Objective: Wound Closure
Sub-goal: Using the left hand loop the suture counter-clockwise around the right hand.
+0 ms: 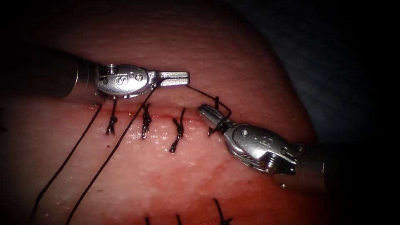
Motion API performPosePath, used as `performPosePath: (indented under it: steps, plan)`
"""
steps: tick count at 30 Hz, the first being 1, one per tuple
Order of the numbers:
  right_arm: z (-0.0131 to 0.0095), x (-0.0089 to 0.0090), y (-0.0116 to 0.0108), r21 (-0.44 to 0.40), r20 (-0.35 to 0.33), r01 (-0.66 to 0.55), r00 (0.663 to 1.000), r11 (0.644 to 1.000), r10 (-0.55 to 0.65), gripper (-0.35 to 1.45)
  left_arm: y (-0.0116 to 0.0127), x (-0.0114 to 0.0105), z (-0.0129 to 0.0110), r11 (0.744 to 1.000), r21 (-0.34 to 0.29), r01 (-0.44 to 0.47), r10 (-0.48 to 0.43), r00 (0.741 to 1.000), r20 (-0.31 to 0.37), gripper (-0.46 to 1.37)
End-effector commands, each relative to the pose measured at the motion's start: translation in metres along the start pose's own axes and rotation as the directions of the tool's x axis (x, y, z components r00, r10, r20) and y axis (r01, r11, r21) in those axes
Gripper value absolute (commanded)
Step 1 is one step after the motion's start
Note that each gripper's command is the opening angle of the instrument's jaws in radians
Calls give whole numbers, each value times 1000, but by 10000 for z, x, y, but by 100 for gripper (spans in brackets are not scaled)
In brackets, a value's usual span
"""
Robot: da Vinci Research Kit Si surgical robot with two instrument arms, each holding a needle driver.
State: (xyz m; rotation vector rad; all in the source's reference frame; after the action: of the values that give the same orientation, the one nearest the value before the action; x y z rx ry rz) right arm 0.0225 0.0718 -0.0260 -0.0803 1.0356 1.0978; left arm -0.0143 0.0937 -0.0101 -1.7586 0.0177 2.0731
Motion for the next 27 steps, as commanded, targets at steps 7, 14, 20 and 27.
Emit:
performPosePath:
  steps: [7, 14, 20, 27]
  plan:
    - [-1, 0, 0, 3, -1, 21, 1000, 1000, -21, -35, -2, 14, -4, 1000, -3, 9, -9, 1000, -6, -35]
    - [-7, -1, 12, -7, 25, 97, 995, 995, -96, -35, 0, 50, -18, 1000, 2, 5, -5, 999, -47, -35]
    - [-5, 8, 34, 28, 36, 153, 987, 988, -154, -35, 11, 77, -20, 999, -32, 21, -23, 997, -75, -35]
    - [15, 22, 43, 178, -18, 229, 973, 957, -230, -35, 13, 101, 3, 996, -87, 35, -46, 991, -127, -35]
